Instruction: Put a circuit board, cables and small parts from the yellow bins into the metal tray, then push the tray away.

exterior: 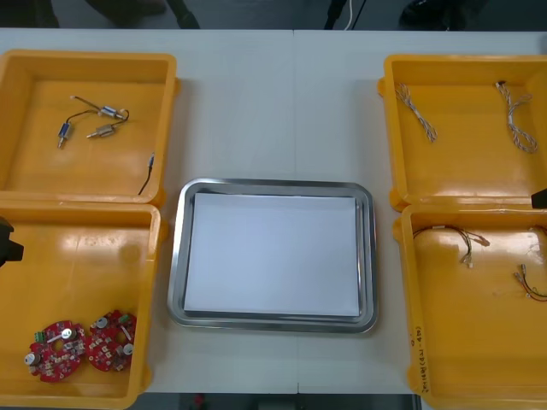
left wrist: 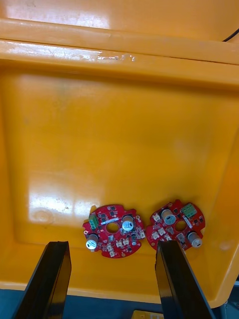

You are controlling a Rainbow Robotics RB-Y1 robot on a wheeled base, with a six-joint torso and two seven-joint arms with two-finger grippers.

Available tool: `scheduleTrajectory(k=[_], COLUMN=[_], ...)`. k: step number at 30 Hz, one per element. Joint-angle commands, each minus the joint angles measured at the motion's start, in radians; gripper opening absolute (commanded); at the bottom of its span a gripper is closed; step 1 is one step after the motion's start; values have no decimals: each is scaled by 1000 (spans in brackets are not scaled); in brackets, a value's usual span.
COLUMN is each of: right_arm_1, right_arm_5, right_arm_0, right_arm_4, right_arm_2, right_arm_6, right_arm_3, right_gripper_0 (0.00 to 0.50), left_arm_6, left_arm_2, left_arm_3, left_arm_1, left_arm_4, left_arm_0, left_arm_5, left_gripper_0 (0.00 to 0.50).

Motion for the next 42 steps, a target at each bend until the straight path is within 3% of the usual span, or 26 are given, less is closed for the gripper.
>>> scheduleTrajectory(k=[1,26,30,42], right_arm_1=[-8,-8,-29,-27], right_arm_5=[3,3,3,3], right_arm_0=[14,14,-4,97], right_arm_4=[-6,-6,10,16], right_arm_2=[-33,-33,-51,-36], right_arm_6=[-37,-37,-39,-28], right_arm_3=[-31,-31,-44,-73], right_gripper_0=[500,500,500,500], left_arm_6=[-114,-114,-114,-106], left_arm_2=[29,29,6,-7], left_arm_3=[-27,-27,-16,-13], left_arm_1=[38,38,33,59], left_arm_4=[-4,-4,-3,2], left_arm_0=[20,20,30,27], left_arm_5=[6,6,6,6], left_gripper_0=[500,500,500,500])
